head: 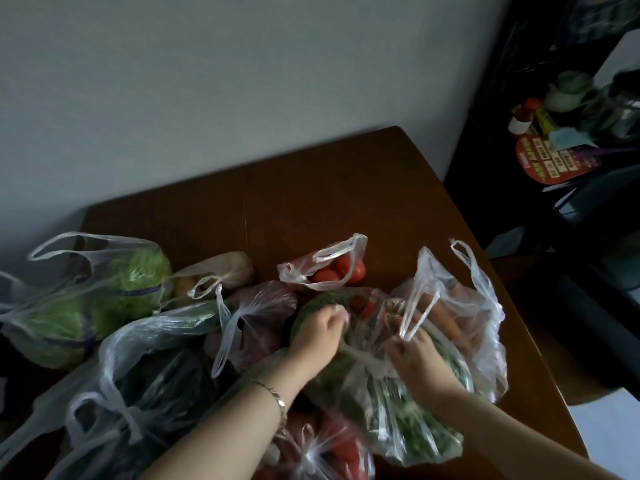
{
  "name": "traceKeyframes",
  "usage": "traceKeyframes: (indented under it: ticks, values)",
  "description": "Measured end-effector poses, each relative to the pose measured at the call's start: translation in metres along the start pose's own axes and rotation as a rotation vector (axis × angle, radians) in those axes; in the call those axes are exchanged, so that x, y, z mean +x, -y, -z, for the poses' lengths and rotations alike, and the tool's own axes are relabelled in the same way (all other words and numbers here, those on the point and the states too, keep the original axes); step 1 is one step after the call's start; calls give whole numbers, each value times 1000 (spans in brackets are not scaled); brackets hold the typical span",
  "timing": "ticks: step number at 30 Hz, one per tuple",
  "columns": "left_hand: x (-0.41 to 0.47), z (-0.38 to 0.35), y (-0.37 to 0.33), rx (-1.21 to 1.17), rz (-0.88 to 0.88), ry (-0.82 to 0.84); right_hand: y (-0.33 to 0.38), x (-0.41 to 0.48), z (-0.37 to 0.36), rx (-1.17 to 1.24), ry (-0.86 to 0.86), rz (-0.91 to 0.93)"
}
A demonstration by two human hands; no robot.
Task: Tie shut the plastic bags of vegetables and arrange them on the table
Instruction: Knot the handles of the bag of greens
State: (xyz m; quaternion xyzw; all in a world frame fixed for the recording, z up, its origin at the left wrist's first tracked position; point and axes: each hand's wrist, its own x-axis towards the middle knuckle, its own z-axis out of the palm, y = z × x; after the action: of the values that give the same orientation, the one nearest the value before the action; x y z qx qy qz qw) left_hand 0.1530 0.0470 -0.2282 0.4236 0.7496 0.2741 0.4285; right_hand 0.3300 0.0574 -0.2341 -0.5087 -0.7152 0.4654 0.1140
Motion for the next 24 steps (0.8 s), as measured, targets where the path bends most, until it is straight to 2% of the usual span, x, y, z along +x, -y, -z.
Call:
traceKeyframes:
  ticks: [3, 5, 6, 8, 12, 15, 17, 18, 20, 22, 24]
  values:
    - [-1, 14, -20, -761, 288, -83, 26, -15, 17, 625, -124, -134]
    - [-5, 20, -29, -1179, 310, -37, 40, -18, 28, 1011, -92, -54]
    - [-7, 22, -33, -1275, 272, -19, 47, -18, 33, 1137, -54, 5]
    - [-8, 23, -37, -1326, 221, -16, 54, -13, 37, 1170, -2, 82]
    - [0, 25, -25, -1091, 249, -130, 36, -8, 32, 914, -70, -54]
    - [-1, 25, 0, -941, 370, -223, 8, -14, 29, 910, -121, -218]
    - [-2, 22, 6, -906, 398, -252, -3, -21, 27, 866, -134, -252]
    - [-3, 23, 5, -850, 365, -256, -4, -22, 26, 815, -139, -237]
    - [-7, 24, -7, -588, 206, -215, 2, -24, 33, 663, -142, -157]
    - [-16, 27, -26, -266, 1, -63, 18, -23, 46, 536, -127, -22]
    - [-27, 23, -39, -68, -123, 141, 38, -22, 57, 465, -109, 105]
